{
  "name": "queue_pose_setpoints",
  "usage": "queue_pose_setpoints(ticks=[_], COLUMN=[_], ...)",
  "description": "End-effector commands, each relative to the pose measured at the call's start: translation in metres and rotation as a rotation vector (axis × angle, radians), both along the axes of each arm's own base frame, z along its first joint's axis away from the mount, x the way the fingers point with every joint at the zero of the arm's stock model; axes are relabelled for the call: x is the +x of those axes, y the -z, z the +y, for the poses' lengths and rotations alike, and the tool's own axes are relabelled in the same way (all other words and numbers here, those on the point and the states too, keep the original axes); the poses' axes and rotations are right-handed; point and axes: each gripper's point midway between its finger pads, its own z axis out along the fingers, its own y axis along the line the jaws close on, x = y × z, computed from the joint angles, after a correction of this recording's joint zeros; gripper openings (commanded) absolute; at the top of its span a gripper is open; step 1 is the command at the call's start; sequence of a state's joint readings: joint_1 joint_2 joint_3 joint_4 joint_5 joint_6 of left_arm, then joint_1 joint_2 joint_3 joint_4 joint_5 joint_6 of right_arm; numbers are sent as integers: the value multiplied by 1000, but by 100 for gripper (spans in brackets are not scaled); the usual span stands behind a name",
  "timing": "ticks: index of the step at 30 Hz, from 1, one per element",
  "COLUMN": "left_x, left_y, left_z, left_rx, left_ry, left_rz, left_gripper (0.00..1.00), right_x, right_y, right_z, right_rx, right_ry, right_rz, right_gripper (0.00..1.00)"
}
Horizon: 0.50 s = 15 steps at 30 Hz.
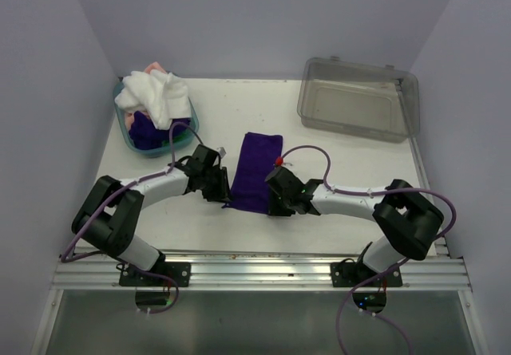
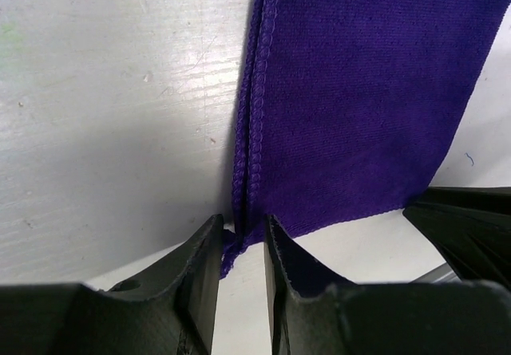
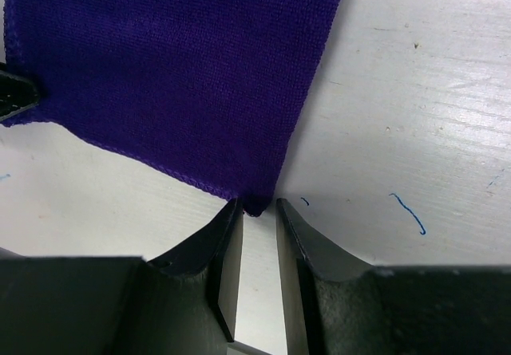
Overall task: Roll the towels
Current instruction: Roll the towel
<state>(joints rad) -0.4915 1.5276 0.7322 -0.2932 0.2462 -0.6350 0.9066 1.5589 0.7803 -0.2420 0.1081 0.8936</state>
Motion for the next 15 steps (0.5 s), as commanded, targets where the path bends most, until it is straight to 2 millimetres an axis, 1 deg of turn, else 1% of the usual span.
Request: queue_pose_setpoints(ticks=[1, 4, 5, 6, 9, 11, 12, 13, 15], left_x=[10, 9, 10, 8, 8, 8, 7, 7, 7], left_y=[0, -1, -2, 0, 0, 0, 0, 0, -2], left_z=[-5, -5, -6, -5, -7, -7, -8, -8, -9], left_rx=[1, 1, -1, 1, -3, -7, -8, -10, -17], left_ry=[20, 21, 22, 23, 23, 21, 23, 21, 18], left_rz=[-30, -29, -31, -25, -23, -18, -16, -15, -13], left_gripper=[30, 29, 26, 25, 15, 10, 9, 4, 0], right_x=[2, 2, 2, 2, 1, 1, 2, 2, 3], right_y=[4, 5, 5, 5, 5, 5, 4, 4, 3], right_z=[0, -1, -1, 0, -1, -1, -1, -1, -1], right_rx=[8, 5, 5, 8, 9, 10, 11, 11, 9], right_ry=[23, 26, 24, 25, 27, 32, 31, 32, 34], right_rz=[1, 4, 5, 5, 6, 4, 1, -1, -4], right_gripper=[27, 31, 32, 33, 33, 31, 31, 28, 24])
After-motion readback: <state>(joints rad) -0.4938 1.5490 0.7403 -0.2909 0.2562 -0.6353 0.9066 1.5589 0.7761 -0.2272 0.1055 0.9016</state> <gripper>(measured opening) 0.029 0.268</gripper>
